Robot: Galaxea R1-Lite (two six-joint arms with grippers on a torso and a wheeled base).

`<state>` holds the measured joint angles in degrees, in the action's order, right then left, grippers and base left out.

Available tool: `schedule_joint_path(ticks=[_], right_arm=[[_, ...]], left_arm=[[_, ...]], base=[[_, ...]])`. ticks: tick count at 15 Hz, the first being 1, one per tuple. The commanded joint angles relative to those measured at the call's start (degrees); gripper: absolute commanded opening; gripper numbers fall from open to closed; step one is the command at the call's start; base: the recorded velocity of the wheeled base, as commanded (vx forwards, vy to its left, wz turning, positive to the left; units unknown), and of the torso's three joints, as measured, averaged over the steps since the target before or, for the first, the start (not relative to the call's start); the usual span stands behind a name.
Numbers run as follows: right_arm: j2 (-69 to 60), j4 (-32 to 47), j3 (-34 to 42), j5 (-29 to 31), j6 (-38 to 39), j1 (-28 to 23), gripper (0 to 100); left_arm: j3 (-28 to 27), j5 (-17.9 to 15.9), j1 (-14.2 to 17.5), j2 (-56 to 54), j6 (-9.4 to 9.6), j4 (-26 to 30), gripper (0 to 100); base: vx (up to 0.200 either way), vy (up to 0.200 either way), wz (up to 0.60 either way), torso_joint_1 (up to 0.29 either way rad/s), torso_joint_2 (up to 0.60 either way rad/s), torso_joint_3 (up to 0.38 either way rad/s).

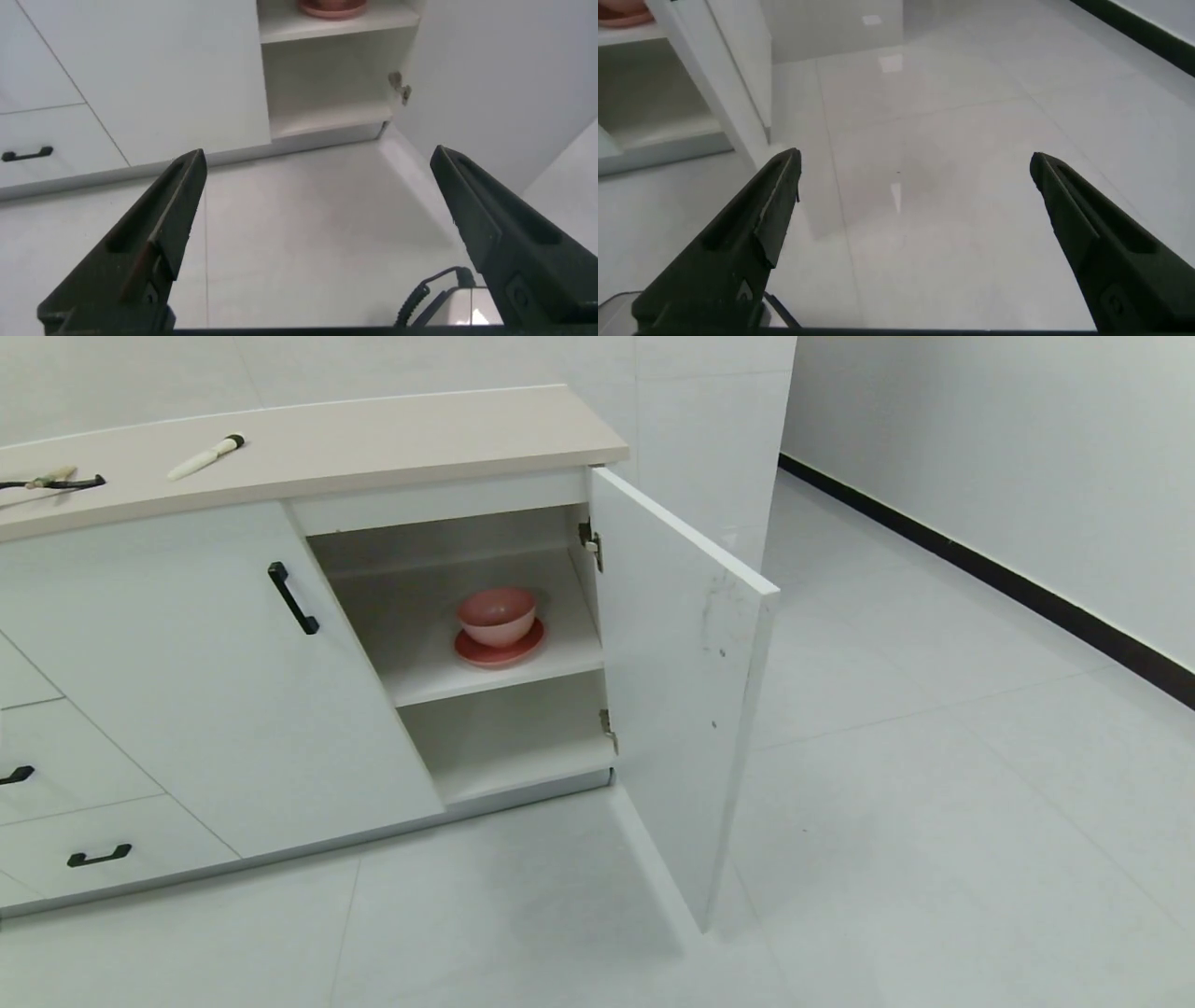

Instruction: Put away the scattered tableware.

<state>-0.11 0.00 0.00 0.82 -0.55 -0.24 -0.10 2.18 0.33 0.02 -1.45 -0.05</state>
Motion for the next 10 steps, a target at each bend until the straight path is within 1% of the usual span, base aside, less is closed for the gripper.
schedule_joint_path(ticks=[1, 6, 10], right_arm=[[0.1, 0.0, 0.0, 0.0, 0.1, 0.0, 100], [0.1, 0.0, 0.0, 0.1, 0.1, 0.0, 100], [0.1, 0.0, 0.0, 0.1, 0.2, 0.0, 100]], left_arm=[[0.0, 0.0, 0.0, 0.0, -0.04, 0.0, 100], [0.0, 0.0, 0.0, 0.0, -0.04, 0.0, 100], [0.0, 0.0, 0.0, 0.0, 0.04, 0.0, 100]], base=[[0.000, 0.000, 0.60, -0.002, 0.00, 0.007], [0.000, 0.000, 0.60, 0.003, 0.00, 0.005], [0.000, 0.000, 0.00, 0.000, 0.00, 0.000]])
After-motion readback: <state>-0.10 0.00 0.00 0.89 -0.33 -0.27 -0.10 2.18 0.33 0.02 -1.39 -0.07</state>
